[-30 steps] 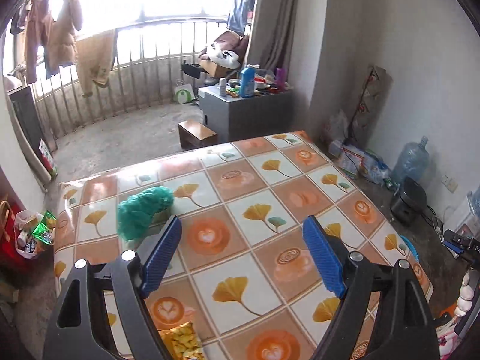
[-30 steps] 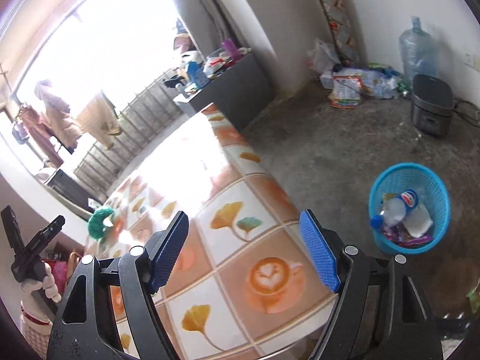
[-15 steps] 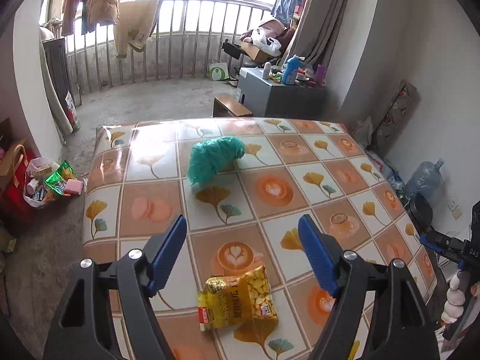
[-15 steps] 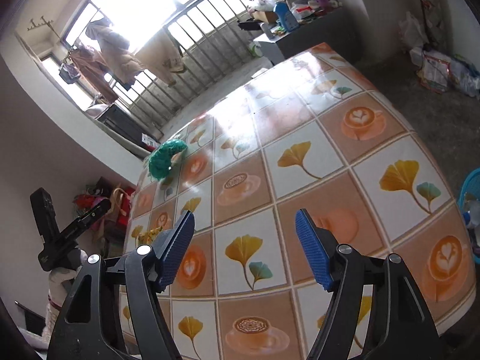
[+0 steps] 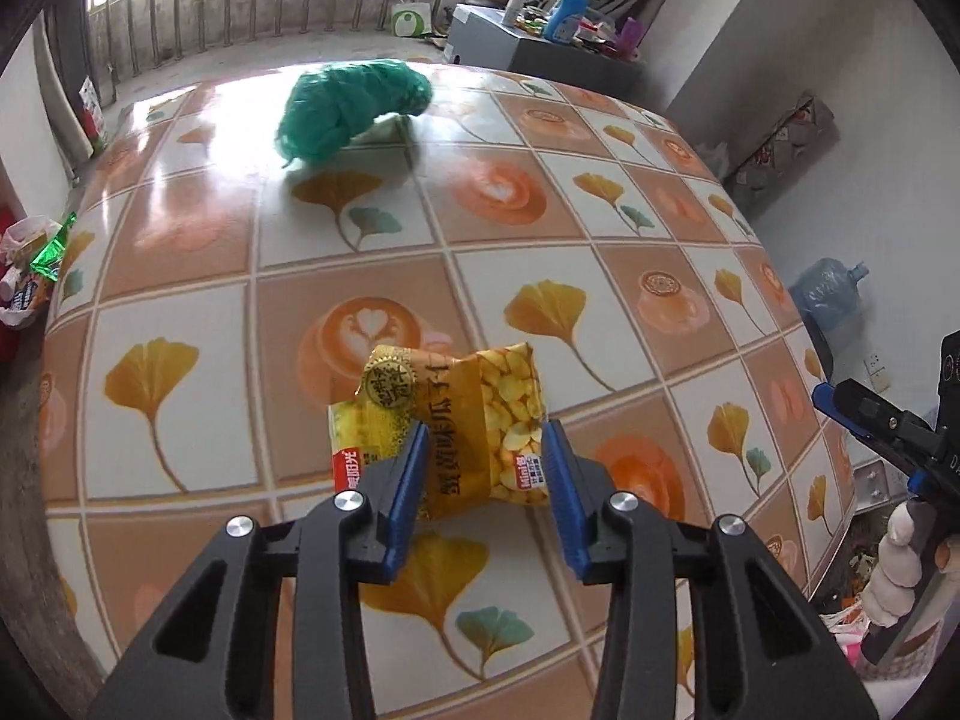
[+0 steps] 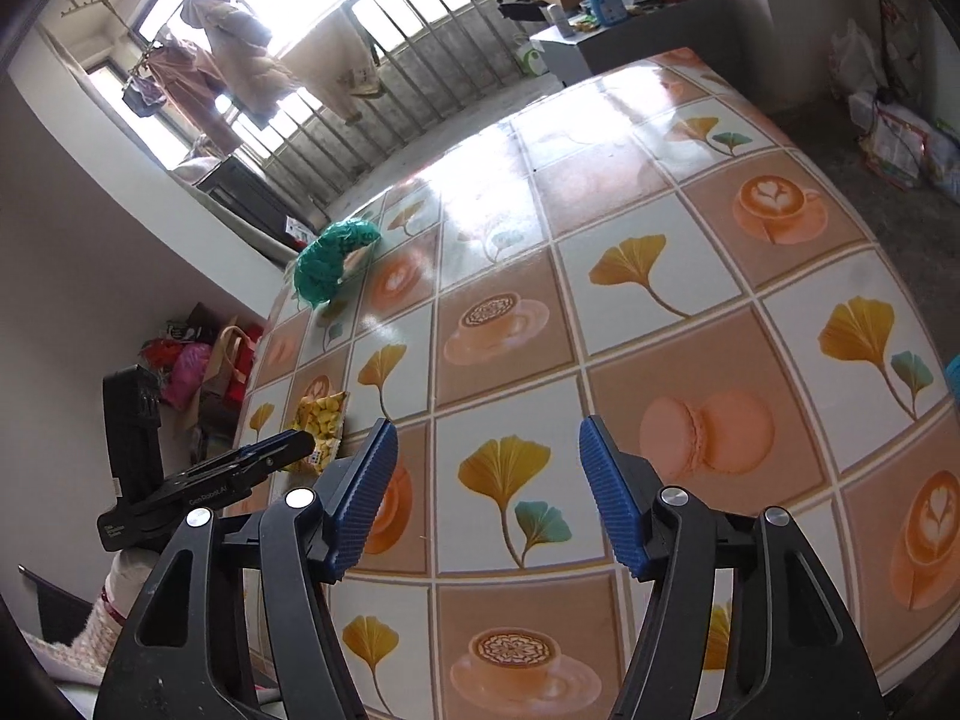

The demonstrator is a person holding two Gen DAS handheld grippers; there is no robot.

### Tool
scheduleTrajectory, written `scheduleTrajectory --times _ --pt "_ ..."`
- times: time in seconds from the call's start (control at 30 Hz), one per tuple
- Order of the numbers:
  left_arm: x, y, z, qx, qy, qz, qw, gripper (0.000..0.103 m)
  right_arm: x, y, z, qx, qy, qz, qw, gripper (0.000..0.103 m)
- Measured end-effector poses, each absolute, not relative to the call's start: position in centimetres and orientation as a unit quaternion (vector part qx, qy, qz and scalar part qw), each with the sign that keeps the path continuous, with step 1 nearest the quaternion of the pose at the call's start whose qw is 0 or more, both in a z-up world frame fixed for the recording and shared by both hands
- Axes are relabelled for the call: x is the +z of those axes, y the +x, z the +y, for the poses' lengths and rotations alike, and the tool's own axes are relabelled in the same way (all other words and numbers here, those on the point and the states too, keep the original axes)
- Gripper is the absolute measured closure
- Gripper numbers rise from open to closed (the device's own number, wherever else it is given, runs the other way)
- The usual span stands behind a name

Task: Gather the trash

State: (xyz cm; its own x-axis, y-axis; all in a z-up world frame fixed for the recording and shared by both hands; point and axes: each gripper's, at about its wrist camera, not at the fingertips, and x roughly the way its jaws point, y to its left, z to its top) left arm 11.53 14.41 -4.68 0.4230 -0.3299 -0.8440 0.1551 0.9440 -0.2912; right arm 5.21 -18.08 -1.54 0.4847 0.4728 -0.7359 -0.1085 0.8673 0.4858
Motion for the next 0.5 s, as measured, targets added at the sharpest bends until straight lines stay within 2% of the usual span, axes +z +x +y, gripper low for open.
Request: scheduleTrajectory --times 0.3,0.37,0.43,0.5 --pt "-4.5 15.6 5.0 -0.272 -0.09 0.489 0.824 0.065 -2.0 4.8 -22.8 0.106 0.234 0.475 0.841 0.043" --pt "-3.1 16.3 5.0 -0.285 -0.094 0.469 0.831 0.061 -2.1 4.9 -23.2 0.1 0.236 0.475 0.842 0.043" --pt "-1.6 17.1 6.1 -0.281 -0.096 0.441 0.847 0.049 -2.3 5.1 -23.2 0.097 0.236 0.475 0.842 0.043" --pt "-0.3 18.5 7.9 -0.261 -0.091 0.418 0.865 0.049 -2.6 5.6 -22.9 0.098 0.235 0.478 0.841 0.043"
